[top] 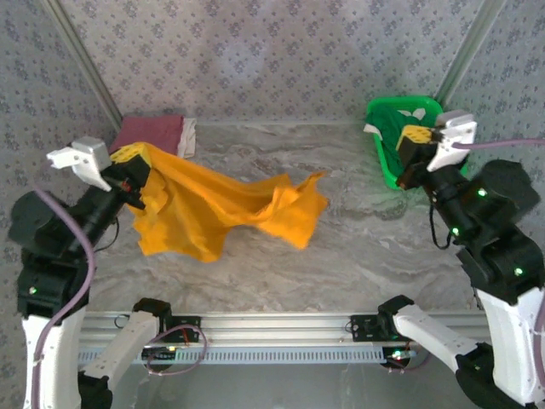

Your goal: Fold and stack the t-shirts

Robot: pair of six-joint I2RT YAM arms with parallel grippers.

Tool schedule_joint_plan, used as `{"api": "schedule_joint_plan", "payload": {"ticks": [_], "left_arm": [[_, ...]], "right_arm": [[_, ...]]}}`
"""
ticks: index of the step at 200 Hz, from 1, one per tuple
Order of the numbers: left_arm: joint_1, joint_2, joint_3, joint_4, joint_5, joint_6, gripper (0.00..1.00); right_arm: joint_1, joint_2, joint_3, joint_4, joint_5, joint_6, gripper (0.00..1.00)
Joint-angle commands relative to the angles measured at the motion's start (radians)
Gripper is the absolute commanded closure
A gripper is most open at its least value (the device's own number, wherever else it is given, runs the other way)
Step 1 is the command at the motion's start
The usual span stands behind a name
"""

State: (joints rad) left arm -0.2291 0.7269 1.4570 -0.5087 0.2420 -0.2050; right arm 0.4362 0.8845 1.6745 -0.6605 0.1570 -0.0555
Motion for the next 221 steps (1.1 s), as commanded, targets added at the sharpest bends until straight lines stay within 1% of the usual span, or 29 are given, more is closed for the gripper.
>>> {"api": "schedule_joint_plan", "payload": {"ticks": [1, 25, 32, 41, 48, 54, 67, 76, 95, 102, 111, 125, 134, 149, 158, 170, 176, 190, 201, 208, 221], "left_arm": [[0.007, 0.044, 0.108, -0.043, 0.118, 0.024, 1.0], [0.006, 0.117, 0.154, -0.034, 0.087, 0.058, 1.0], [0.007, 0.139, 0.154, -0.033, 0.08, 0.059, 1.0], [0.007, 0.153, 0.122, -0.015, 0.073, 0.056, 1.0], [0.006, 0.154, 0.078, 0.012, 0.066, 0.055, 1.0], [0.007, 0.15, 0.024, 0.045, 0.046, 0.054, 1.0], [0.007, 0.146, -0.083, 0.104, -0.009, 0.046, 1.0], [0.006, 0.154, -0.143, 0.127, -0.039, 0.047, 1.0], [0.006, 0.187, -0.241, 0.165, -0.085, 0.039, 1.0], [0.005, 0.204, -0.272, 0.184, -0.096, 0.034, 1.0], [0.004, 0.229, -0.306, 0.223, -0.105, 0.013, 1.0], [-0.004, 0.286, -0.328, 0.284, -0.086, -0.018, 1.0], [-0.024, 0.329, -0.326, 0.318, -0.09, -0.025, 1.0], [-0.069, 0.403, -0.304, 0.361, -0.12, -0.011, 1.0], [-0.092, 0.441, -0.28, 0.387, -0.119, -0.015, 1.0], [-0.129, 0.472, -0.23, 0.414, -0.123, -0.022, 1.0], [-0.153, 0.48, -0.209, 0.431, -0.142, -0.016, 1.0], [-0.205, 0.499, -0.155, 0.463, -0.177, 0.013, 1.0], [-0.217, 0.514, -0.11, 0.455, -0.178, 0.015, 1.0], [-0.22, 0.519, -0.093, 0.46, -0.179, 0.012, 1.0], [-0.22, 0.521, -0.086, 0.469, -0.201, 0.024, 1.0]], "right_arm": [[-0.002, 0.038, 0.089, -0.051, 0.082, -0.098, 1.0], [-0.003, 0.14, 0.178, -0.08, 0.071, -0.098, 1.0], [-0.003, 0.164, 0.166, -0.069, 0.052, -0.074, 1.0], [-0.003, 0.18, 0.104, -0.026, -0.015, -0.041, 1.0], [-0.004, 0.18, 0.025, 0.033, -0.097, 0.016, 1.0], [-0.001, 0.177, -0.058, 0.099, -0.21, 0.061, 0.93], [0.015, 0.181, -0.27, 0.279, -0.468, 0.151, 0.84], [0.056, 0.195, -0.422, 0.392, -0.551, 0.185, 0.74], [0.182, 0.25, -0.632, 0.528, -0.534, 0.175, 0.66], [0.231, 0.281, -0.675, 0.547, -0.515, 0.149, 0.63], [0.272, 0.332, -0.706, 0.546, -0.466, 0.149, 0.62], [0.276, 0.397, -0.736, 0.571, -0.487, 0.171, 0.61], [0.269, 0.434, -0.759, 0.623, -0.494, 0.204, 0.6], [0.259, 0.511, -0.792, 0.737, -0.568, 0.239, 0.58], [0.27, 0.568, -0.772, 0.737, -0.591, 0.234, 0.56], [0.292, 0.636, -0.726, 0.698, -0.588, 0.206, 0.54], [0.301, 0.661, -0.714, 0.694, -0.587, 0.197, 0.53], [0.318, 0.672, -0.737, 0.773, -0.58, 0.185, 0.51], [0.334, 0.681, -0.772, 0.857, -0.551, 0.168, 0.47], [0.339, 0.701, -0.778, 0.877, -0.541, 0.158, 0.46], [0.346, 0.766, -0.728, 0.822, -0.551, 0.132, 0.45]]}}
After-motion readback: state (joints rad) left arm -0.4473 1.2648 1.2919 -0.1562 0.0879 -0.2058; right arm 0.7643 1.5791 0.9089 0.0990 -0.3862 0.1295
